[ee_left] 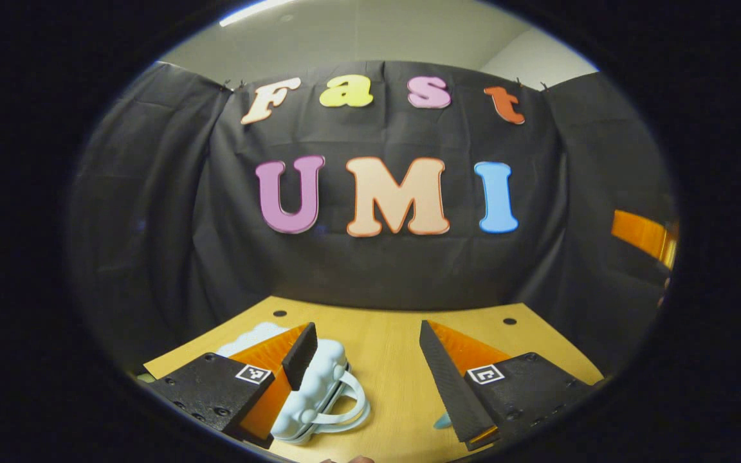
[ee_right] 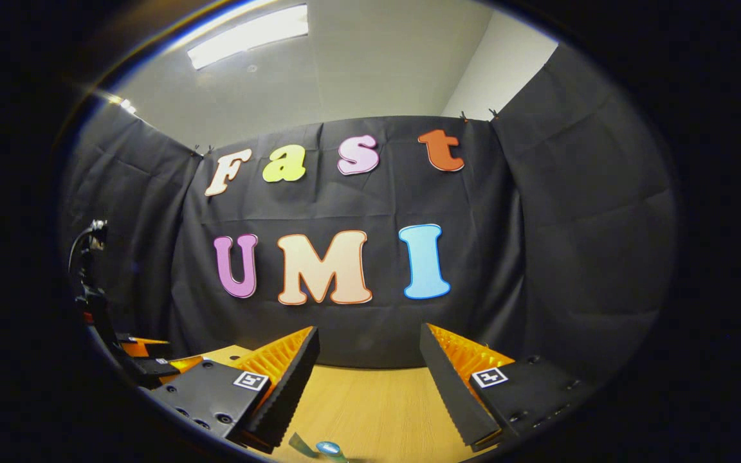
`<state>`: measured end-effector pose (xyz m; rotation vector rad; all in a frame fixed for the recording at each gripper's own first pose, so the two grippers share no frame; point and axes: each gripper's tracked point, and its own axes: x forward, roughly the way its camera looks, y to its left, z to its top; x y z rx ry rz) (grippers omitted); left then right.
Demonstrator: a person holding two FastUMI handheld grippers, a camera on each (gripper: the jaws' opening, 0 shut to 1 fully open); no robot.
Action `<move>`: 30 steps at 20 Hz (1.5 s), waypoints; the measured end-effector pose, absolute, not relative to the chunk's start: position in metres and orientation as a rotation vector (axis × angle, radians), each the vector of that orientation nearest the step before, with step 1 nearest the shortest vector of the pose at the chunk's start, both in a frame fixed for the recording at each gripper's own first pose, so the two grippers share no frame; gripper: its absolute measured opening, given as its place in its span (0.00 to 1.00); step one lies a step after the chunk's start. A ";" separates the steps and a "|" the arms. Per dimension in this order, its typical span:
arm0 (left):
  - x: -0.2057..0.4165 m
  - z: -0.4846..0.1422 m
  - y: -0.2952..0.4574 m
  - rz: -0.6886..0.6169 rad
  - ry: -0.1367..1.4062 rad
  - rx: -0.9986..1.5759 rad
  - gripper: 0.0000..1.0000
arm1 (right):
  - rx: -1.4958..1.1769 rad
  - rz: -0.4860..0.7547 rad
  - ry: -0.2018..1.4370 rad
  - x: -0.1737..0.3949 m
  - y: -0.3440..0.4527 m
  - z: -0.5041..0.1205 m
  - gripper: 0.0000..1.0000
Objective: First open the suitcase, pack the skin care products into it, and then close the suitcase.
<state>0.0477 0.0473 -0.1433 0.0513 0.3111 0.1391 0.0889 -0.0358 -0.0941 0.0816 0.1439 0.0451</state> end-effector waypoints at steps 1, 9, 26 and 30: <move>0.049 -0.162 0.052 0.133 0.364 0.048 0.95 | 0.088 0.038 0.162 0.090 -0.032 -0.099 0.99; 0.055 -0.266 0.054 0.059 0.630 0.054 0.95 | 0.034 -0.028 0.215 0.096 -0.026 -0.119 0.99; 0.059 -0.381 0.059 0.026 0.983 0.007 0.93 | -0.033 -0.092 0.297 0.087 -0.042 -0.146 0.99; 0.057 -0.384 0.068 0.022 1.011 0.049 0.52 | -0.045 -0.086 0.289 0.088 -0.040 -0.145 0.99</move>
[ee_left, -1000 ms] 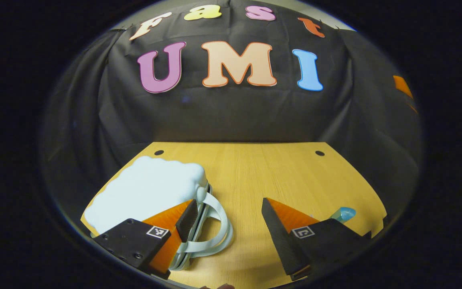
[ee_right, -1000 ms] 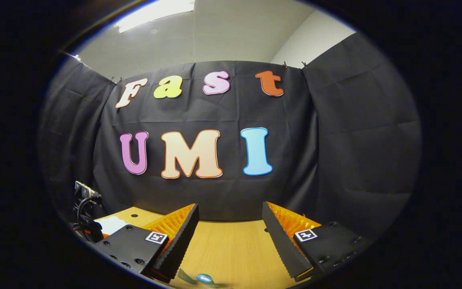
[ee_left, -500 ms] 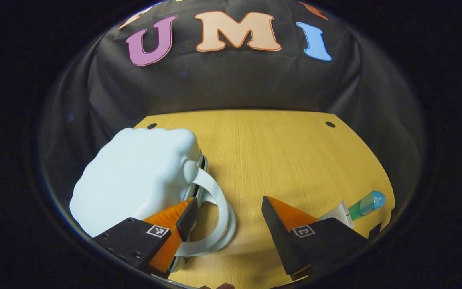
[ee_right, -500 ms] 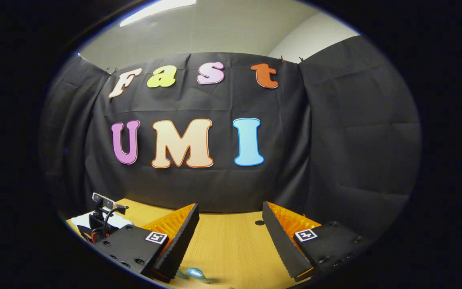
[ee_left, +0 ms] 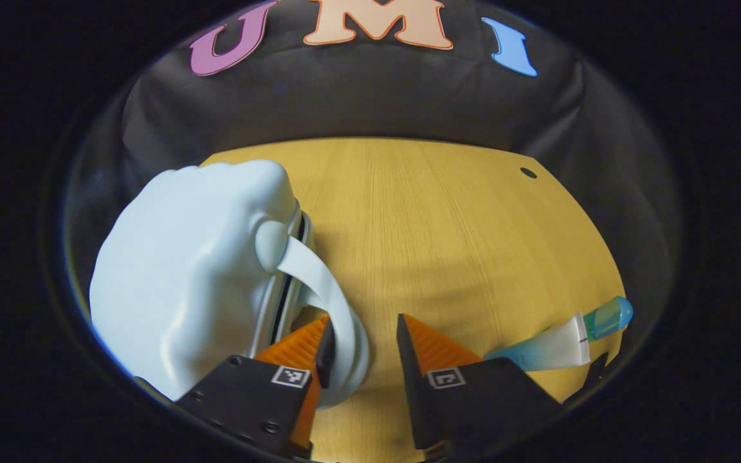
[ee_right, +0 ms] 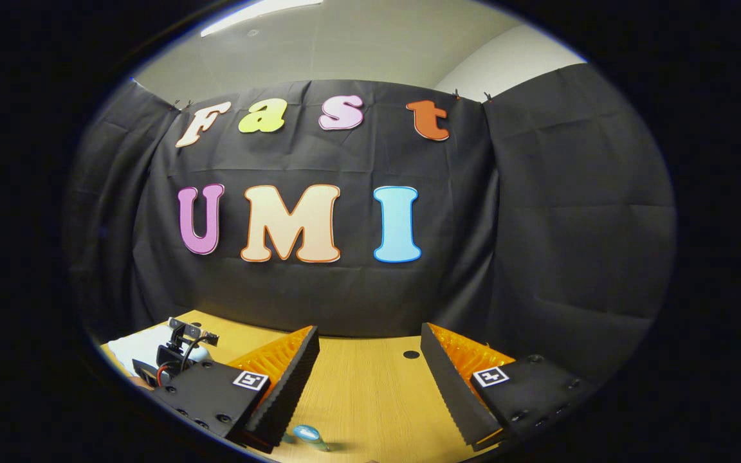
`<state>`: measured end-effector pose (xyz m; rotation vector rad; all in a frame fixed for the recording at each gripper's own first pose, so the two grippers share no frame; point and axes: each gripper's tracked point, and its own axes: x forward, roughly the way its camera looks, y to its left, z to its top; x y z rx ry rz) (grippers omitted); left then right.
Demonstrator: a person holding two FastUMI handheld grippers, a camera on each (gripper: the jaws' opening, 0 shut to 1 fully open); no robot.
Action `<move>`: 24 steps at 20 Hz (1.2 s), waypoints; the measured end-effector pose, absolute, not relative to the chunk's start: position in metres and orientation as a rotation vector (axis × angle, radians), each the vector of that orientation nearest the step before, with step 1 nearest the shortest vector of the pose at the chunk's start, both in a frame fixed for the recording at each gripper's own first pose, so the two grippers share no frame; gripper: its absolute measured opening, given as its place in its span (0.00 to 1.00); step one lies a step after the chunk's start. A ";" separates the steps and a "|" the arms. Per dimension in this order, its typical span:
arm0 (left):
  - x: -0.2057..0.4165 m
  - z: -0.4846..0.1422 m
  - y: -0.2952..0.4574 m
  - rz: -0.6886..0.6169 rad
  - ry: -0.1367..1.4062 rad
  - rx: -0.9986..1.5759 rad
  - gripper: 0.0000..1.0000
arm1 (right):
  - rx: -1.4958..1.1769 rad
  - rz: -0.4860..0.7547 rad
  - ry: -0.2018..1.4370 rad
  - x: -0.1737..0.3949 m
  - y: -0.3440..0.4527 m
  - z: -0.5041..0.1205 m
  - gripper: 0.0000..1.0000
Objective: First open the suitcase, pack the skin care products into it, and then close the suitcase.
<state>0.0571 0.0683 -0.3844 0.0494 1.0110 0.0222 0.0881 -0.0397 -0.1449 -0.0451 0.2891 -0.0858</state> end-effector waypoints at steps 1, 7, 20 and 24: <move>0.057 -0.385 0.074 0.034 1.012 0.065 0.34 | -0.046 -0.083 0.286 0.088 -0.039 -0.145 0.99; 0.056 -0.377 0.070 -0.043 1.043 0.029 0.03 | -0.031 -0.054 0.271 0.093 -0.029 -0.144 0.99; 0.076 -0.282 0.061 -0.065 0.894 -0.013 0.00 | 0.055 0.027 0.264 0.101 -0.001 -0.155 1.00; 0.084 -0.247 0.072 -0.072 0.842 -0.020 0.00 | 0.078 0.036 0.263 0.105 0.005 -0.156 0.99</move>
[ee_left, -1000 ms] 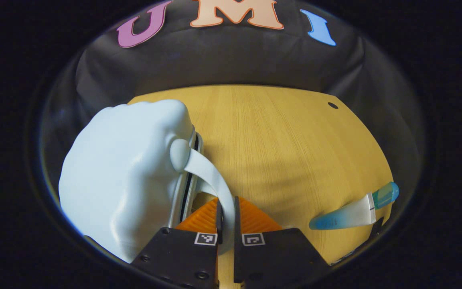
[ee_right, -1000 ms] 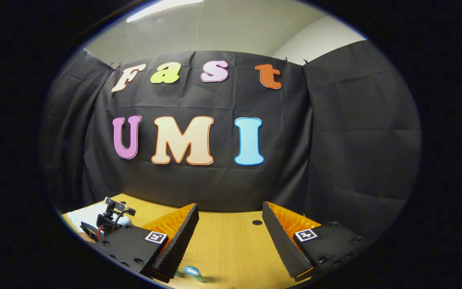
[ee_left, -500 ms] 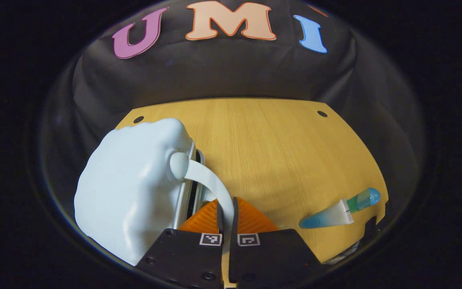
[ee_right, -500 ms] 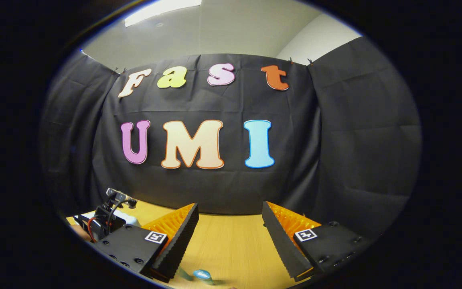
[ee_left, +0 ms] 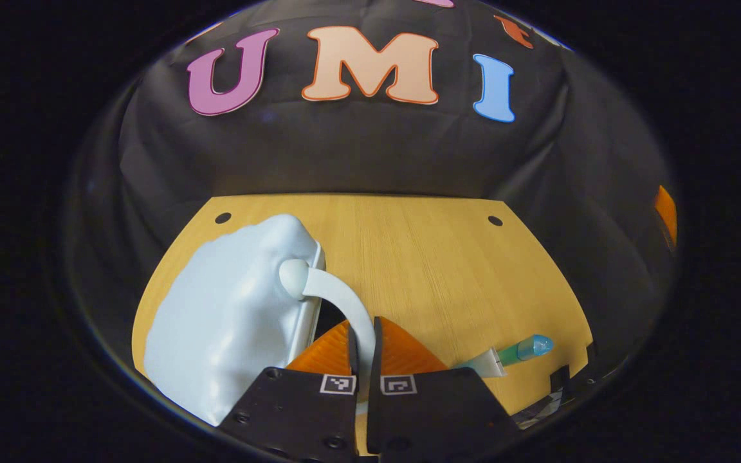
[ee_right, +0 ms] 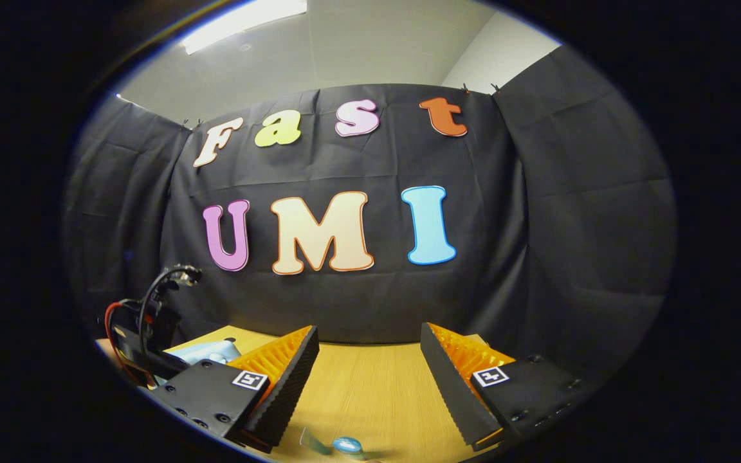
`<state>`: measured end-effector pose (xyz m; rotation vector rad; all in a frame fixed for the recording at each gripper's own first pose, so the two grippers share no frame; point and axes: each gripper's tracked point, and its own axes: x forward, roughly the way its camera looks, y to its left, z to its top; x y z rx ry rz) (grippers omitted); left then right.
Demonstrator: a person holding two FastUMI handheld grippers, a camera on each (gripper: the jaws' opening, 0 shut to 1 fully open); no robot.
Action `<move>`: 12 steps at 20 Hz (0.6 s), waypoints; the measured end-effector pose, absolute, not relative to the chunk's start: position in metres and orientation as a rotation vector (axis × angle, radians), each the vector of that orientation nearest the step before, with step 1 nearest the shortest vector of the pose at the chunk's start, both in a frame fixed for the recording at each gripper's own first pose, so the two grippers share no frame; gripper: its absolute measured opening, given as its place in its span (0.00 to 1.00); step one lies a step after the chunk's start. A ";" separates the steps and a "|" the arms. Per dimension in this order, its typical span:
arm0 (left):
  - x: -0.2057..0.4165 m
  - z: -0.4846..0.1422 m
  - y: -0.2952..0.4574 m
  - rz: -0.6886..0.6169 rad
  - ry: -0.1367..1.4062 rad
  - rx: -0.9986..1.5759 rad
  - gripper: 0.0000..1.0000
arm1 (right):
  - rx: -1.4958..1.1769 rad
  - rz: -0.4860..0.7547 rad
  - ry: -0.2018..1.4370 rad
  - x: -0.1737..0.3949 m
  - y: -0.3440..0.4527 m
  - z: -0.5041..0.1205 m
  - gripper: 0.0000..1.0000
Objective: First open the suitcase, pack the skin care products into it, and then close the suitcase.
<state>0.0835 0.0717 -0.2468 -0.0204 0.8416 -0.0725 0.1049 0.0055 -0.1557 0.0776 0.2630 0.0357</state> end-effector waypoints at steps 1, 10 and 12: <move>0.087 -0.236 0.076 -0.066 0.824 -0.022 0.00 | 0.078 0.038 0.263 0.105 0.008 -0.156 0.99; 0.112 -0.162 0.161 0.001 0.701 0.017 0.00 | 0.092 0.075 0.257 0.117 0.046 -0.157 0.99; 0.113 -0.152 0.181 0.014 0.686 0.022 0.00 | 0.093 0.077 0.256 0.120 0.056 -0.159 0.99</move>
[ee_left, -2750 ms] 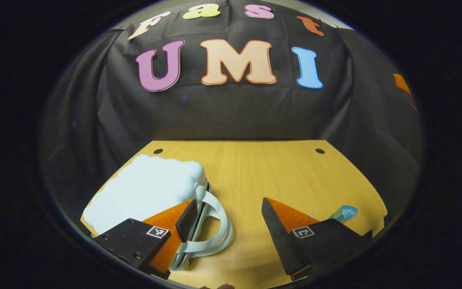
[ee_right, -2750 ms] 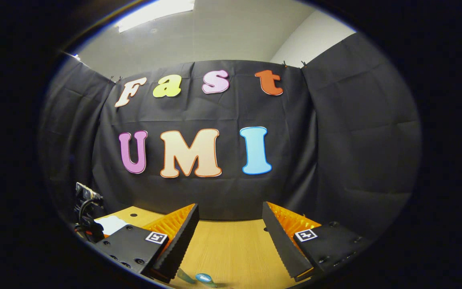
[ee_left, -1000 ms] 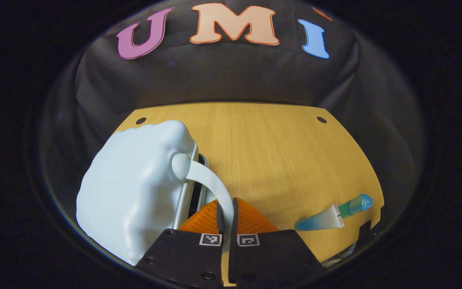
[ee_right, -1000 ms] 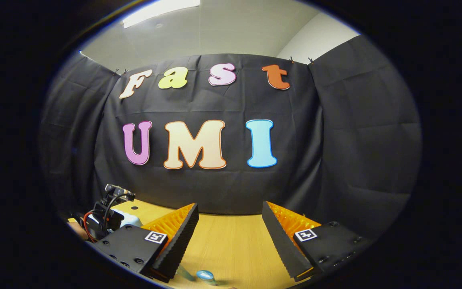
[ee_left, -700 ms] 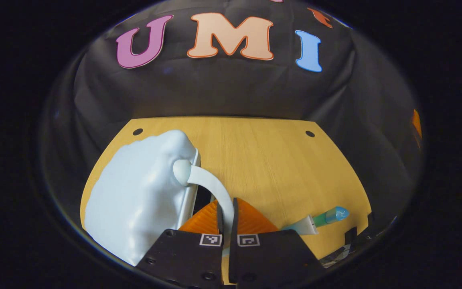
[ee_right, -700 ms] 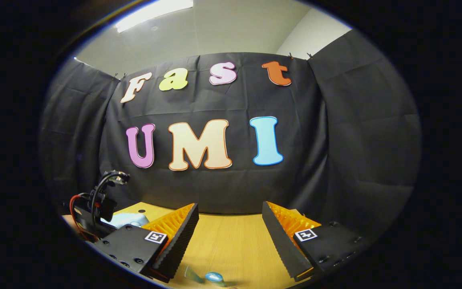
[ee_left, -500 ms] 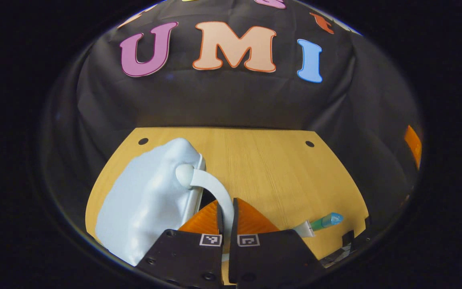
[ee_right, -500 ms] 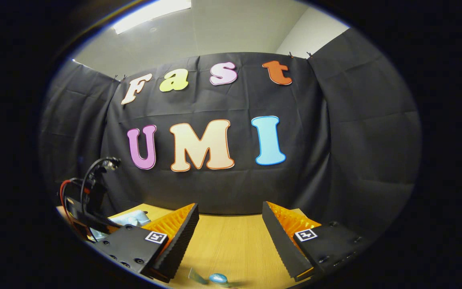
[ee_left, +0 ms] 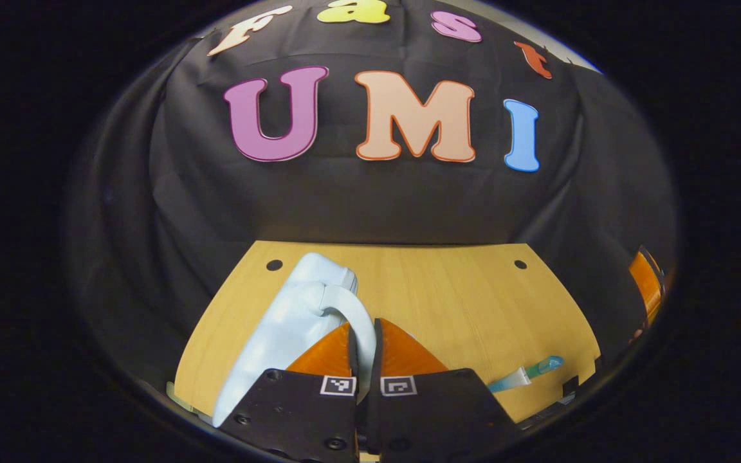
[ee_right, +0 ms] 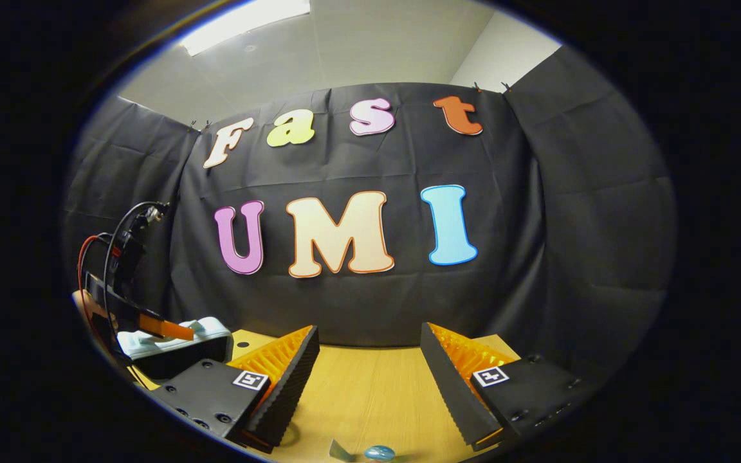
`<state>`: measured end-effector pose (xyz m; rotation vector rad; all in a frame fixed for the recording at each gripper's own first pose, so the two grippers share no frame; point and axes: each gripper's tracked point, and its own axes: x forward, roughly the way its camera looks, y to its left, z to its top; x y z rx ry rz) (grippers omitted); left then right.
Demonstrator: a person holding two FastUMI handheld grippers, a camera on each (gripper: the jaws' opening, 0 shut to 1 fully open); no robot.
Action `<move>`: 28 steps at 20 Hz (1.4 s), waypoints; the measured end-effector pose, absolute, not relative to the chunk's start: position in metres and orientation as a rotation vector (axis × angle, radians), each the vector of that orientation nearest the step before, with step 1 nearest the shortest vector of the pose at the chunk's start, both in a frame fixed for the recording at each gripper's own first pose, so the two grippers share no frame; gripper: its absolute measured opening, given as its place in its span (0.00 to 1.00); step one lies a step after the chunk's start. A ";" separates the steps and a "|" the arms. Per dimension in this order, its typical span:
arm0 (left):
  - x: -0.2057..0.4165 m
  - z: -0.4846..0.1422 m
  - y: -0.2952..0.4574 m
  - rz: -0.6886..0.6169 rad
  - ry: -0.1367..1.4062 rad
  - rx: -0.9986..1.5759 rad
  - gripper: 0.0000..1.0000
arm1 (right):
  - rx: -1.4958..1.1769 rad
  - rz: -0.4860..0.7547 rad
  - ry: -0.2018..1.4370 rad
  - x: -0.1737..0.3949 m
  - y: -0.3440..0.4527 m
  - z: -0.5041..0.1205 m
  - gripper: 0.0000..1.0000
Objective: First open the suitcase, pack the skin care products into it, and then close the suitcase.
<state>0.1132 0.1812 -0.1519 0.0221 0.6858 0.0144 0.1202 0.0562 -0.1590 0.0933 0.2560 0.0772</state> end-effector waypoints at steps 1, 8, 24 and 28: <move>0.114 -0.146 0.191 0.021 0.677 0.022 0.00 | 0.094 0.075 0.253 0.121 0.061 -0.159 0.99; 0.127 -0.131 0.260 0.049 0.646 0.051 0.00 | 0.087 0.050 0.237 0.130 0.096 -0.157 0.99; 0.132 -0.143 0.410 0.134 0.641 0.001 0.00 | 0.021 0.023 0.225 0.143 0.172 -0.154 0.99; 0.122 -0.160 0.452 0.180 0.665 -0.010 0.00 | 0.012 0.016 0.239 0.143 0.178 -0.158 0.99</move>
